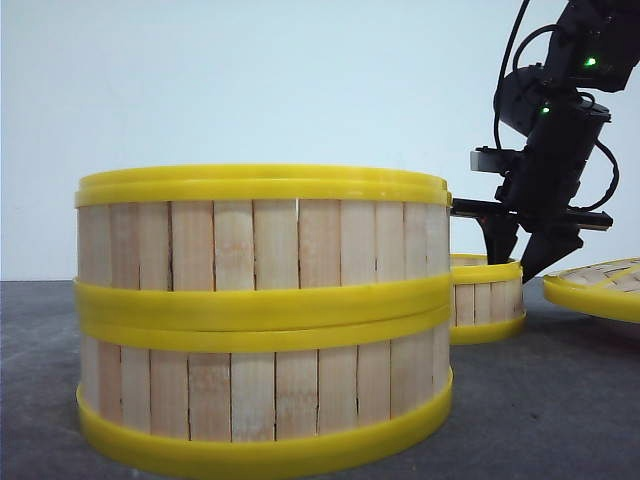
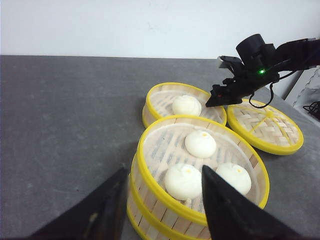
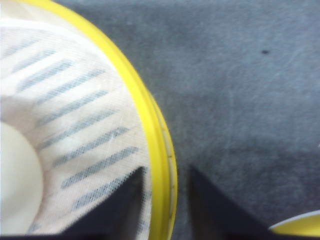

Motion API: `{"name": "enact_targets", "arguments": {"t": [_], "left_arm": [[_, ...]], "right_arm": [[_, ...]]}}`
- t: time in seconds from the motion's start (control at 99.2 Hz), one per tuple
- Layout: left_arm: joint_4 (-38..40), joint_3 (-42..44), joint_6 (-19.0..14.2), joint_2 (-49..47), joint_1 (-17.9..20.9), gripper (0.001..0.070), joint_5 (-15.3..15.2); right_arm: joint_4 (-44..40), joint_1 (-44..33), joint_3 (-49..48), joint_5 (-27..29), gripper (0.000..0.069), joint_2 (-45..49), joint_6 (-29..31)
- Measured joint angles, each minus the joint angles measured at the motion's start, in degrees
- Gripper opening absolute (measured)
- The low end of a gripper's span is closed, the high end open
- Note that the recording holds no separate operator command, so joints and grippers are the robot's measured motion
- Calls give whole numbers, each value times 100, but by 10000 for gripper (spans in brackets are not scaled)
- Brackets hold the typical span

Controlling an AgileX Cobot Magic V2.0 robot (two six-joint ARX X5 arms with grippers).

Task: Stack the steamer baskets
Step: 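Grip the basket rim with the right gripper and lift it over the stack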

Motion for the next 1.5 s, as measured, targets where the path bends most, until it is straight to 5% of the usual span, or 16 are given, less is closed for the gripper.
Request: {"name": "enact_targets", "arguments": {"t": [0.161,0.615,0.948,1.502], "left_arm": [[-7,0,0,0,0,272,0],[-160,0,2,0,0,272,0],[-162,0,7,0,0,272,0],[-160,0,133,0,0,272,0]], "right_arm": [[127,37,7,140,36,0,48],[103,-20,256,136,32,-81,389],[-1261,-197,1663,-81,32,-1344,136],[-2907,1220,1740,-1060,32,-2787,-595]]}}
